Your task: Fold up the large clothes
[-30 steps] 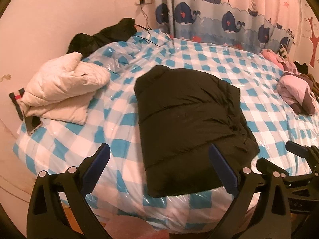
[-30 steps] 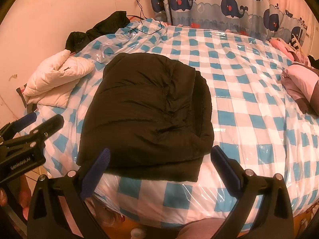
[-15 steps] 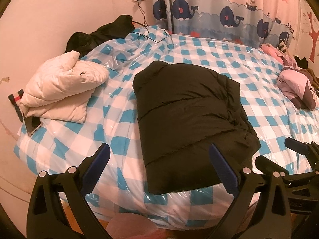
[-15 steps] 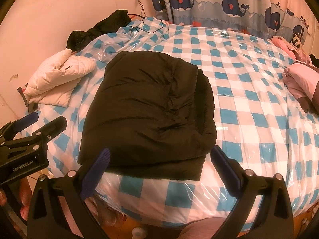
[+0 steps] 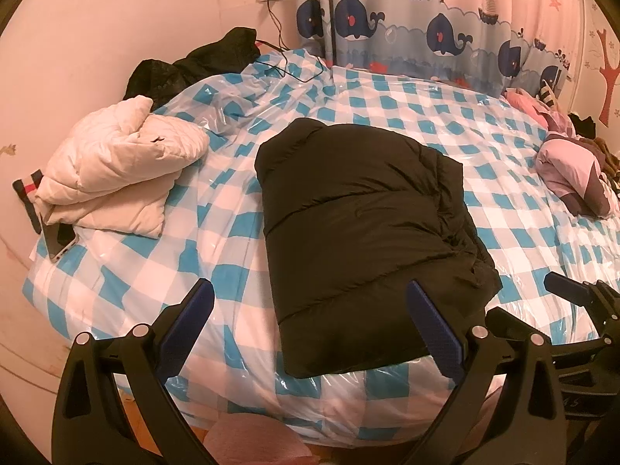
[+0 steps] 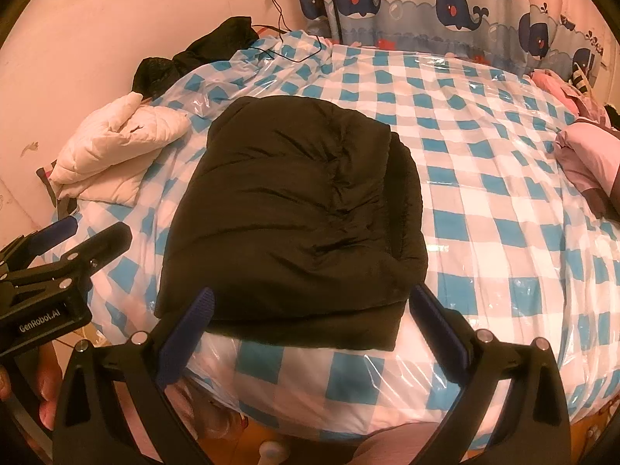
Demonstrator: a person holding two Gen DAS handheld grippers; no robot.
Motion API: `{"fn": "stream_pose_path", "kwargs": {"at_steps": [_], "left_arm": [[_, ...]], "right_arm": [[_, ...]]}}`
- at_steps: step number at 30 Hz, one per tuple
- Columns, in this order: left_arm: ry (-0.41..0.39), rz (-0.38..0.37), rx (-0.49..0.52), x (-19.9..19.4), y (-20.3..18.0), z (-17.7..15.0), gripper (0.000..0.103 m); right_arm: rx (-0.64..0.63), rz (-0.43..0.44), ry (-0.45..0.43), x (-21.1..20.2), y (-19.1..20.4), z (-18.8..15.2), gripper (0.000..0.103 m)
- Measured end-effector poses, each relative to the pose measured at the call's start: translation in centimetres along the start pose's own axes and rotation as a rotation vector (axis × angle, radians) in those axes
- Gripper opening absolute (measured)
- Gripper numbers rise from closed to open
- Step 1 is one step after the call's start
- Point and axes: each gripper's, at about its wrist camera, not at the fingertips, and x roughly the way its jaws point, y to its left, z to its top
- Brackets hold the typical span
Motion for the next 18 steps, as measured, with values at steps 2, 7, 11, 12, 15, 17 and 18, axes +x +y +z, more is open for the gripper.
{"fn": "stream_pose_path", "kwargs": {"at_steps": [2,7,11,12,15,17,18], "left_arm": [[0.001,-0.002,0.001,0.00,-0.09,-0.01,0.095],[0.002,-0.001,-0.001,0.00,-0.12,0.01,0.095],[0.002,-0.003,-0.001,0.01,-0.12,0.02,0.095],[0.001,-0.002,0.000,0.03,-0.04,0.01,0.095],[0.002,-0.003,0.000,0.01,-0.12,0.00,0.095],[0.001,-0.003,-0.001,0.00,-0.18,-0.01,0.095],[0.001,-0.002,-0.001,0.00,-0.19,-0.02,0.095]], "right_arm": [[0.001,0.002,0.000,-0.04,-0.16,0.02,0.097],[-0.001,0.004,0.003,0.11,0.13,-0.07,0.097],[0.000,0.009,0.007,0.28,0.28,-0.20,0.097],[0.001,0.009,0.006,0.25,0.23,-0.18,0.097],[0.003,0.014,0.009,0.39,0.32,-0.33,0.097],[0.003,0.014,0.009,0.39,0.20,-0.31,0.097],[0.003,0.014,0.009,0.41,0.25,-0.33,0.097]]}}
